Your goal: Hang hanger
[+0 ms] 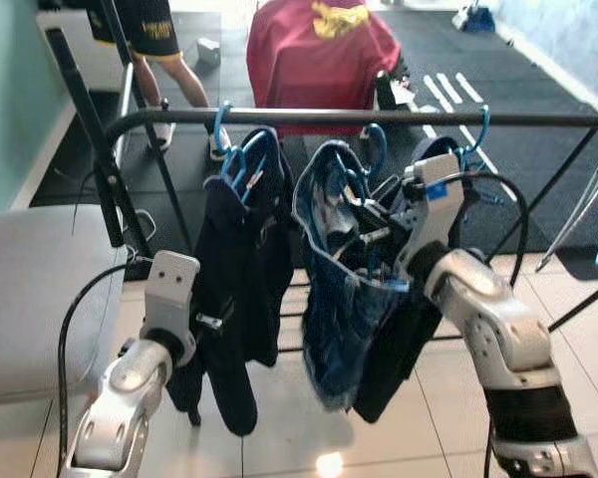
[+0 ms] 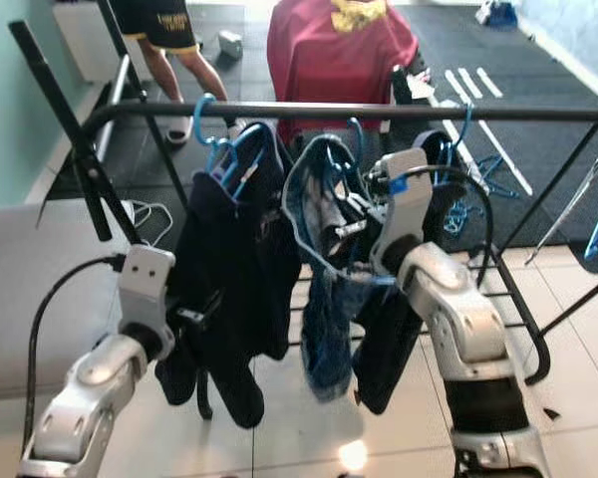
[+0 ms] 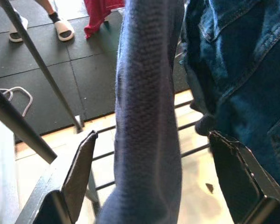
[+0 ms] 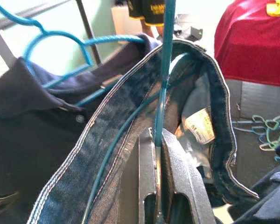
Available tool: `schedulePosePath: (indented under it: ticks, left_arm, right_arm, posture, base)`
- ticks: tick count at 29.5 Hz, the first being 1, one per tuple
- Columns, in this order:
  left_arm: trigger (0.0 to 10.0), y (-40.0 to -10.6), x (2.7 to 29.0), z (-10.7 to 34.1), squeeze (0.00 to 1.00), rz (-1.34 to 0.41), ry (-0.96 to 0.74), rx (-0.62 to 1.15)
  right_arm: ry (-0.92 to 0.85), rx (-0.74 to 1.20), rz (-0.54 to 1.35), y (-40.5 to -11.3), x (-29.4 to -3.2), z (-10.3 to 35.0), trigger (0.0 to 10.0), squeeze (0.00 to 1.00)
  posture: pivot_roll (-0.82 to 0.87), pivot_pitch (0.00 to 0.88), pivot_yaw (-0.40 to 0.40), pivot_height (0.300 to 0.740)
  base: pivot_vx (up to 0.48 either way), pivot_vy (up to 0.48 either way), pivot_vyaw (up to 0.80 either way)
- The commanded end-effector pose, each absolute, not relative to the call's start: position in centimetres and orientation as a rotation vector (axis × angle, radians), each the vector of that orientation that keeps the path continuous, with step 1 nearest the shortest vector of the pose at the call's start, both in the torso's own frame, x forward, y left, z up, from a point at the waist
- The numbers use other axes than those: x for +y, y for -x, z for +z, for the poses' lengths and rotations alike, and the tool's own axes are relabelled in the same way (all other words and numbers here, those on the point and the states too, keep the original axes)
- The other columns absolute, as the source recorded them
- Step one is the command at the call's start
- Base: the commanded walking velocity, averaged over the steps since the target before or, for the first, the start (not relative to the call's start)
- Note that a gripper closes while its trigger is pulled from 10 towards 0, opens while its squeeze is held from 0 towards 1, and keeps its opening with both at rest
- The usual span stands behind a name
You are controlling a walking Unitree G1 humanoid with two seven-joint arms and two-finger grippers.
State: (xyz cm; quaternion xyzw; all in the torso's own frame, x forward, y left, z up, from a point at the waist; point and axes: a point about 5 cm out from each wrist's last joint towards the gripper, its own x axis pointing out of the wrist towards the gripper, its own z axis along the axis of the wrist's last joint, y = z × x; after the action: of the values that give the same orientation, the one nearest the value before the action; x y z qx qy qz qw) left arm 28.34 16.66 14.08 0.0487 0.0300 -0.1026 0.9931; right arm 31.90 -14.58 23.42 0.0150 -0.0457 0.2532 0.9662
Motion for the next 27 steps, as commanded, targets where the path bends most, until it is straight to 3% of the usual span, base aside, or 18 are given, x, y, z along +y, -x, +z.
schedulePosePath:
  ticks: [1,5,12,27]
  left_arm:
    - [10.0,-28.4,16.9,13.4,0.0,-0.217,-0.091,0.103]
    - [10.0,-28.4,16.8,13.3,0.0,-0.225,-0.094,0.11]
    - [10.0,-28.7,17.2,13.2,0.0,-0.214,-0.121,0.115]
    - [10.0,-29.4,19.1,13.5,0.0,-0.164,-0.141,0.116]
  right_arm:
    - [-0.047,-0.156,0.502,-31.1,-14.9,24.6,0.0,0.0]
    - [-0.054,-0.155,0.488,-30.8,-15.0,24.3,0.0,0.0]
    - [-0.049,-0.092,0.483,-29.0,-15.0,22.3,0.0,0.0]
    - [0.002,-0.083,0.472,-28.8,-16.5,22.6,0.0,0.0]
  posture:
    - [-0.07,0.205,-0.016,0.74]
    - [-0.07,0.205,-0.016,0.74]
    - [-0.08,0.207,-0.016,0.74]
    - [-0.08,0.201,-0.018,0.74]
  base:
    - [0.0,0.0,0.0]
    - [0.0,0.0,0.0]
    - [-0.355,0.0,0.0]
    - [-0.353,0.0,0.0]
